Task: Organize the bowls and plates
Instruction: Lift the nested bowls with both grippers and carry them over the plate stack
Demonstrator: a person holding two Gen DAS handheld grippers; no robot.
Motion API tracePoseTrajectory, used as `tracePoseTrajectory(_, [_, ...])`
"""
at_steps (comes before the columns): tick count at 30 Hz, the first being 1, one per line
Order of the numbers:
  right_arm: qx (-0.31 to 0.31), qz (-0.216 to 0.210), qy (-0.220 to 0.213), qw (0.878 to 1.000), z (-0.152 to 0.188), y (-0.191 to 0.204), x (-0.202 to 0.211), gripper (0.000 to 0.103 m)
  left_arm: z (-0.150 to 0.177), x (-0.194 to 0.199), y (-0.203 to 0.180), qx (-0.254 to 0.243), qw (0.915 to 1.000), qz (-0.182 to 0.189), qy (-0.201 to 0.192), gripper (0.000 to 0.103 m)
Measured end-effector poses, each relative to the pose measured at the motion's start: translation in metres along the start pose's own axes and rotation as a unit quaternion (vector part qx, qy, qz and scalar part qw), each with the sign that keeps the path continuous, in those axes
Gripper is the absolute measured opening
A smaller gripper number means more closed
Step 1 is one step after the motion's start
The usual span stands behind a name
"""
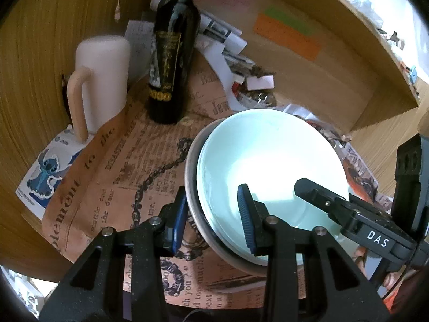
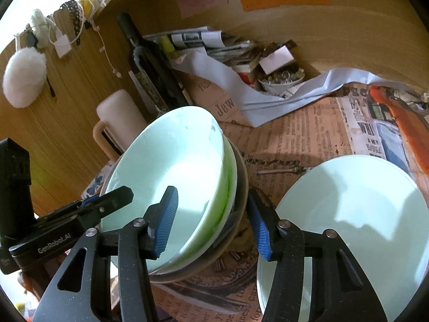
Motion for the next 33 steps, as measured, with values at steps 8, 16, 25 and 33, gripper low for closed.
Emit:
tracePoseTrajectory(8, [-0.001,0.012,-0.035,0.999,-0.01,-0.006,0.024,0.048,-0.01,0.008,-0.026,-0.018,0.9994,0.019,-0.021,0.036])
tracePoseTrajectory(16, [-0.017,0.03,-0.062,0.998,-0.016,-0.028,0.051,0.048,-0.013,0.006,-0.057,-0.04,0.9978,0.047,-0.025,0.036])
tracePoseTrajectory(25, [-0.033,0.056,-0.085,0.994,-0.015,-0.056,0.08,0.048,-0.011,-0.001,-0.094,-0.058,0.9951,0.079,-0.017,0.036])
tracePoseTrajectory(33, [-0.047,0.076,-0.095,0.992,-0.01,-0.08,0.099,0.048,-0.006,-0.01,-0.121,-0.072,0.9926,0.097,-0.006,0.036])
Point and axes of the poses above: each gripper's, at about its wrist camera, not at the fingertips, and x roughly against the way its jaws point, y to its left, z to its underside, the point moved 2 cm from there along -x, roughly the way its jaws point, and after that the axes turned 6 degrees about -y, right-handed, at the moved point
